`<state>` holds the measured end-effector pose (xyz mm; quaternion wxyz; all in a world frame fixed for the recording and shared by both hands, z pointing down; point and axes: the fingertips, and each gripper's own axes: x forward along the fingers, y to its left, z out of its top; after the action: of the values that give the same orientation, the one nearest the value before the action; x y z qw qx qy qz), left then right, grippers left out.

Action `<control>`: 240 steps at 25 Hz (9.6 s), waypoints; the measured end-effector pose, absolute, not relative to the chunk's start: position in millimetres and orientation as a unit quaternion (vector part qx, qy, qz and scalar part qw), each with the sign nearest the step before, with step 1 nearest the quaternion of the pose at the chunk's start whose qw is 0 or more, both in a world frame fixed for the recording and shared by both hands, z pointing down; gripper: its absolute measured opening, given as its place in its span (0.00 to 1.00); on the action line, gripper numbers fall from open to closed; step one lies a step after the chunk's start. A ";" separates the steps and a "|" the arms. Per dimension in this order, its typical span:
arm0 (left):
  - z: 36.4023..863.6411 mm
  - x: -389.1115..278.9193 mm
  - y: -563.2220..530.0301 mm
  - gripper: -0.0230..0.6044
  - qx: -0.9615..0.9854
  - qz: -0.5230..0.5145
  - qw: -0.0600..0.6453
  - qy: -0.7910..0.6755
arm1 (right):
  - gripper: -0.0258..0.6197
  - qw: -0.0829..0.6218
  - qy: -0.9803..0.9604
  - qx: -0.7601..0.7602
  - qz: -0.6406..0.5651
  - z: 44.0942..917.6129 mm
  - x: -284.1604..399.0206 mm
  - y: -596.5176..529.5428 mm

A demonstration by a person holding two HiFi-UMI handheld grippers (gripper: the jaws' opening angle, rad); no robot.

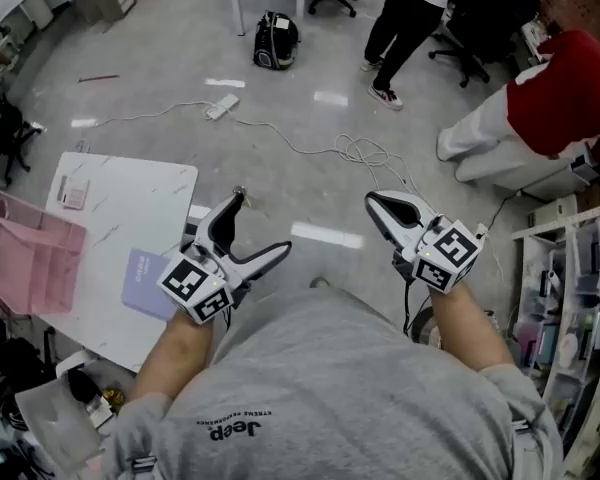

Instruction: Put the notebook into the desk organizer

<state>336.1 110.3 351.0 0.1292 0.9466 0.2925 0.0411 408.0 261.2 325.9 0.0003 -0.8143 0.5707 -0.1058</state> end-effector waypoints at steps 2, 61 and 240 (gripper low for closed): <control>348.0 343.3 103.8 0.90 0.956 0.039 0.142 0.253 | 0.04 -0.009 0.607 -0.788 -0.105 321.1 425.2 246.7; 665.8 115.6 -137.9 0.18 0.759 0.039 0.644 -0.084 | 0.04 -0.135 0.819 -0.525 -0.188 437.1 276.0 -82.2; 406.8 364.4 182.5 0.13 0.909 0.134 0.167 0.357 | 0.04 0.069 0.514 -0.837 -0.175 397.9 399.1 322.5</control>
<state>364.4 182.5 406.8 0.1670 0.9094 0.3568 0.1335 399.1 322.5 397.9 0.0693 -0.8371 0.5137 -0.1751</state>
